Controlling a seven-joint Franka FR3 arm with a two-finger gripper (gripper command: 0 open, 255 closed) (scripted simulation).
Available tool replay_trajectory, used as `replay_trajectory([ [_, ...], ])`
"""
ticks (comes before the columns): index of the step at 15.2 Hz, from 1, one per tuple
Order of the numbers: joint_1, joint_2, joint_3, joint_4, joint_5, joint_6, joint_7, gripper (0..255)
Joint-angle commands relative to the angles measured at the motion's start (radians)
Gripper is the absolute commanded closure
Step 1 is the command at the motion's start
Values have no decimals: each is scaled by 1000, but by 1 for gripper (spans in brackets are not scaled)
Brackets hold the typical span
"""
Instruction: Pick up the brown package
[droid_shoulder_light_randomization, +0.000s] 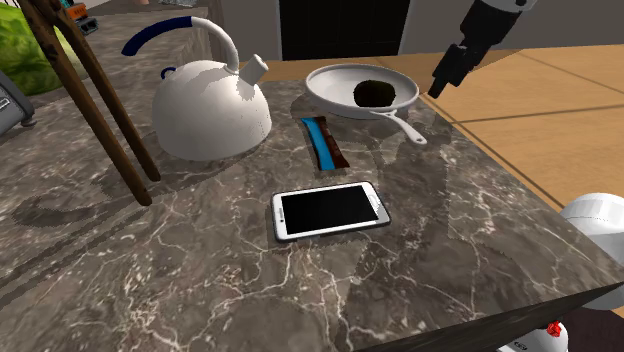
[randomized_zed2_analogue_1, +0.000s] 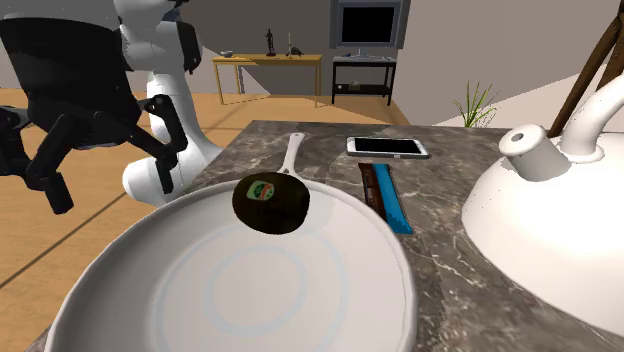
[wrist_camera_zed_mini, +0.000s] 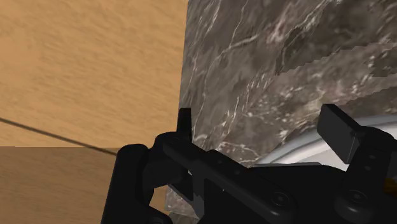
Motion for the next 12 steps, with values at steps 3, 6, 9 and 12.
replay_trajectory([
  [3,2,18,53,19,26,-21,79,0],
  [6,4,59,131,60,64,-49,196,0],
  [9,3,115,206,116,98,-76,313,0],
  [12,0,185,279,186,127,-100,431,0],
])
